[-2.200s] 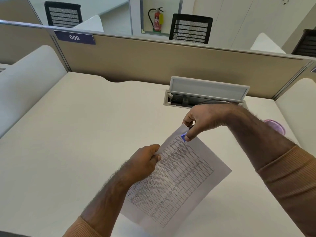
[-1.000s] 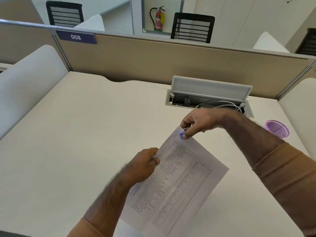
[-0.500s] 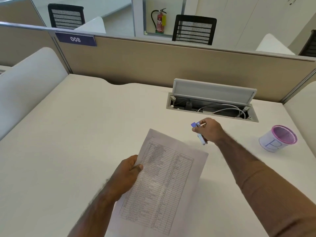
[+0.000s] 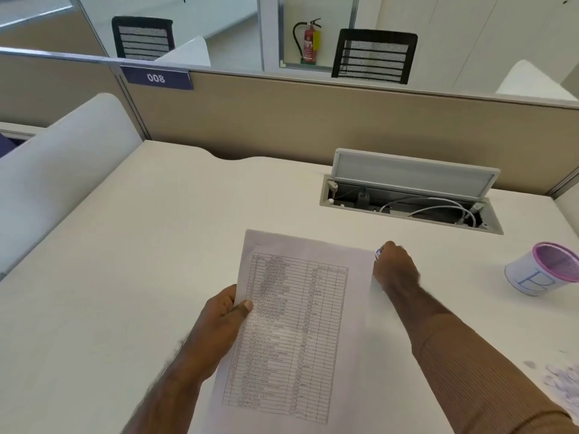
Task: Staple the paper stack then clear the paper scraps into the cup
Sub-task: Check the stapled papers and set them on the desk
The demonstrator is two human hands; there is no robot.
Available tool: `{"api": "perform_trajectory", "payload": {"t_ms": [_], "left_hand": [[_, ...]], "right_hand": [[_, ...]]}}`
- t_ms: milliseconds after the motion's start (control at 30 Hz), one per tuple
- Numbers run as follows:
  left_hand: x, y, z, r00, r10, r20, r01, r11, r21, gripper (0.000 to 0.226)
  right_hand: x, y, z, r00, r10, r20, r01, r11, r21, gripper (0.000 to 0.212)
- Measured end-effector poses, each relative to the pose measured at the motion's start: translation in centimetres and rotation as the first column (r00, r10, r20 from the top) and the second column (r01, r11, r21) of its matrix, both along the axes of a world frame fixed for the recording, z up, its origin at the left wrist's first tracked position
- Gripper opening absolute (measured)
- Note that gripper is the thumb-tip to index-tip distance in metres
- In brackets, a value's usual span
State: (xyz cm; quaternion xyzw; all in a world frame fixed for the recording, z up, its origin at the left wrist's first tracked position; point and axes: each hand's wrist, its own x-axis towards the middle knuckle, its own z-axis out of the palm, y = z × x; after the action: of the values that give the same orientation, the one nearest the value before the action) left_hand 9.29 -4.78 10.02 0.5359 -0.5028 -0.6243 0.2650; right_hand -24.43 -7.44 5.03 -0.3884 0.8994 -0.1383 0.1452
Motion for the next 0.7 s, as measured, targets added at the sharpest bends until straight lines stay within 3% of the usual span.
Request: {"api": "perform_trajectory", "payload": {"t_ms": [233, 367, 400, 467, 533, 600, 667, 700], "left_hand": [[-0.1, 0.2, 1.2, 0.998, 0.011, -0.062, -0.011, 1.000, -0.004, 0.027], [0.0, 0.4, 1.8, 0.997, 0.012, -0.077, -0.012, 1.000, -0.003, 0.027], [0.0, 0.5, 1.9, 0.997, 0.012, -0.081, -0.012, 1.000, 0.000, 0.027], [0.0, 0.6, 2.3, 0.996, 0.008, -0.092, -0.008, 1.000, 0.001, 0.027], [0.0, 0.8, 2.8, 0.995, 0.004, -0.103, -0.005, 1.000, -0.005, 0.027], [-0.2, 0.9, 3.4, 0.994, 0.004, -0.111, -0.005, 1.000, -0.011, 0.027], [-0.5, 0.9, 3.8, 0.993, 0.001, -0.121, -0.004, 1.000, -0.019, 0.026], [-0.6, 0.9, 4.0, 0.991, 0.000, -0.131, -0.003, 1.000, -0.021, 0.026]], "right_hand": [[0.0, 1.0, 0.0, 0.999, -0.033, 0.020, 0.033, 0.999, 0.007, 0.026], [0.3, 1.7, 0.9, 0.999, -0.024, -0.038, 0.025, 0.999, 0.019, 0.038], [0.3, 1.9, 1.3, 0.999, -0.045, -0.003, 0.045, 0.999, -0.030, 0.041], [0.5, 2.4, 2.1, 0.976, -0.062, 0.207, 0.108, 0.971, -0.216, 0.047], [1.3, 3.6, 3.5, 0.875, 0.022, 0.484, 0.173, 0.919, -0.354, 0.056], [2.4, 6.0, 5.2, 0.630, 0.150, 0.762, 0.216, 0.908, -0.358, 0.065], [3.4, 8.9, 6.5, 0.359, 0.281, 0.890, 0.163, 0.920, -0.357, 0.082], [3.8, 10.3, 7.1, 0.292, 0.336, 0.895, 0.126, 0.914, -0.385, 0.088]]}}
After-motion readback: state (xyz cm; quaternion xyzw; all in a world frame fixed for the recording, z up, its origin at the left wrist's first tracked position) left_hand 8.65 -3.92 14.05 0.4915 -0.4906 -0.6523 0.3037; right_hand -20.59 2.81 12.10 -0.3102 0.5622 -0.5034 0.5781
